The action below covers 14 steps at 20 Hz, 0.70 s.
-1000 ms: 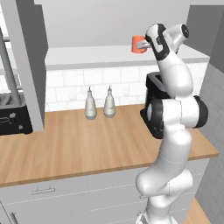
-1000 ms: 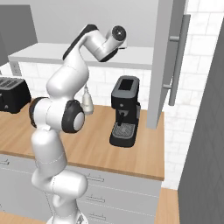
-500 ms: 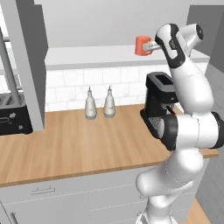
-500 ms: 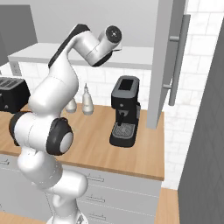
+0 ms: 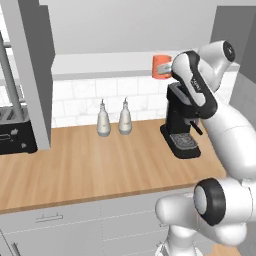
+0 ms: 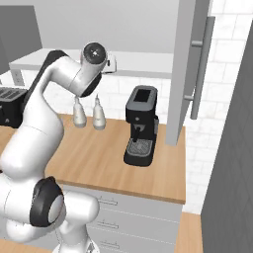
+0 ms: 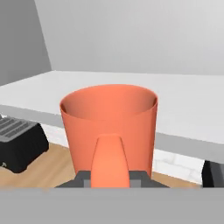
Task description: Gather all objects into one cabinet and sort the glasses and bowls to opposite sides.
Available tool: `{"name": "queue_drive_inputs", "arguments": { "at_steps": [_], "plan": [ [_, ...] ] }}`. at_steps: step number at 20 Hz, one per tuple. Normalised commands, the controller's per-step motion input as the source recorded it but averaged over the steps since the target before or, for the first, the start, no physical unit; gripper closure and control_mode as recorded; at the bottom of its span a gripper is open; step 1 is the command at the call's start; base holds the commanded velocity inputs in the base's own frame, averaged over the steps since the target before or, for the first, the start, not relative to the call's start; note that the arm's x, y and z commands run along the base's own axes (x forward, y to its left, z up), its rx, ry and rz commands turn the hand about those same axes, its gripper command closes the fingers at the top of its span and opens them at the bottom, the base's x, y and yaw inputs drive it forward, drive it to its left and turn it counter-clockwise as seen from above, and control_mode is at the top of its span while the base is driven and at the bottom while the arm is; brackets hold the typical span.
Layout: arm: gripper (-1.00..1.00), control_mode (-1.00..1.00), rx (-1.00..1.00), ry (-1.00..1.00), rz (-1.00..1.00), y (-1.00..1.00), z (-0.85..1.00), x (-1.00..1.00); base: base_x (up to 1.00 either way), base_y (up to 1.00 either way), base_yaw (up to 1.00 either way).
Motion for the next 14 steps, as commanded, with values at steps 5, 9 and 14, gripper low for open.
{"name": "queue_drive_inputs", "arguments": {
  "at_steps": [5, 9, 14],
  "plan": [
    [1.00, -1.00, 0.00, 0.14, -0.09, 0.11, -0.24, -1.00, 0.00, 0.00, 0.00],
    [1.00, -1.00, 0.00, 0.13, -0.07, 0.00, -0.33, -1.00, 0.00, 0.00, 0.00],
    [1.00, -1.00, 0.02, 0.08, -0.04, 0.00, -0.66, -1.00, 0.00, 0.00, 0.00]
  ]
}}
